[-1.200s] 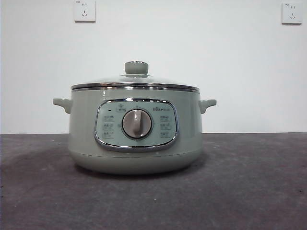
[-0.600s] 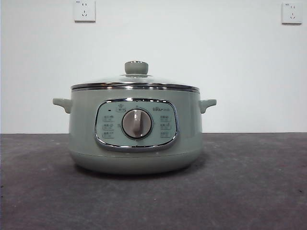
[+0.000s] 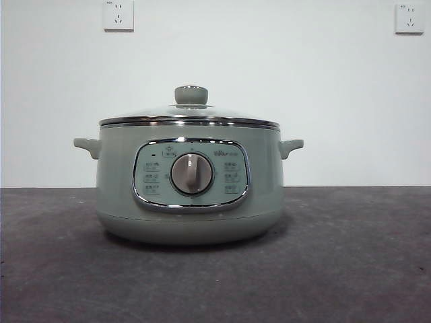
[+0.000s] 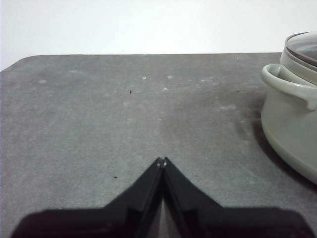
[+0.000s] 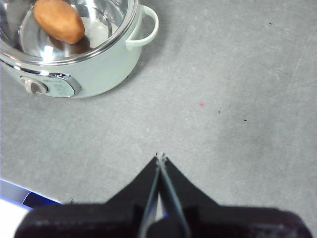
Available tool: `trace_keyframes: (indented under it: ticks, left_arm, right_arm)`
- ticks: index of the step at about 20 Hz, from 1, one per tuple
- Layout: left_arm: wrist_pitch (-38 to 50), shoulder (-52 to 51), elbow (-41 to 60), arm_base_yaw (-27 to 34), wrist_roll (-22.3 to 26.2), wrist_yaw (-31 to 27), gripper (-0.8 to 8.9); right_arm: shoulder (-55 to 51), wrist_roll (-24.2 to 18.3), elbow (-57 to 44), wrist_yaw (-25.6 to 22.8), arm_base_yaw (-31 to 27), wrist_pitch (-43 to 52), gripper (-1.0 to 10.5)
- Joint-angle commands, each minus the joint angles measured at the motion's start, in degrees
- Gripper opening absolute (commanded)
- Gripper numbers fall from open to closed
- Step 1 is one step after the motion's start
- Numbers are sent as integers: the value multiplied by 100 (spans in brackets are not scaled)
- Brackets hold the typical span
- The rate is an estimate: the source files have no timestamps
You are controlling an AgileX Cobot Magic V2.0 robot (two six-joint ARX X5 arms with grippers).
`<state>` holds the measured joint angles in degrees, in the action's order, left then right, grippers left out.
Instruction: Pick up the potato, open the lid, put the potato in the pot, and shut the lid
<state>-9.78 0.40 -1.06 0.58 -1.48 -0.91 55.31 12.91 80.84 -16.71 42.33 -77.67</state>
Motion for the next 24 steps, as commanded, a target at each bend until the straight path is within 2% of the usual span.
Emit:
trace_keyframes:
  ticks: [1,10,12,14,16,17,18,19,21,23,24]
  left_arm:
    - [31,26,57,9,46,0,-1]
    - [31,52,57,9,46,-2,-1]
    - [31,52,57,9,46,-2,-1]
    - [31,52,57,9,46,-2,-1]
    - [31,55,57,9,46,-2,-1]
    - [31,66,57,9,46,-2,-1]
    - [31,76,57,9,46,-2,-1]
    - [31,87,57,11,46,-2,-1]
    - [33,87,57,9,46,-2,-1]
    - [31,87,57,9,46,-2,-1]
    - [31,87,57,9,46,-2,-1]
  right_arm:
    - [7,59,-46,-28,2,-122,1]
    - [2,59,-46,-42,-11,-116,1]
    - [-42,33,-50,-96,-289,-114,1]
    - [-146,-251,-153,-85,-776,-11,1]
    - [-601,-533,-758,-31,-1375,944,1]
    - [-981,-732,-1351,216,-1759,1856,1]
    - [-1318,-911,-1939,564,-2098,2728,1]
    - [-1746,-1113,-2726,1134,-2518,3847,1]
    - [-2529,-1185,-4186,2041,-3217,5676,1]
    - [-3198,-1165,-5497,2496,-3742,7027,1]
    - [-3460,-1165,-5993,2577,-3908,7410,1]
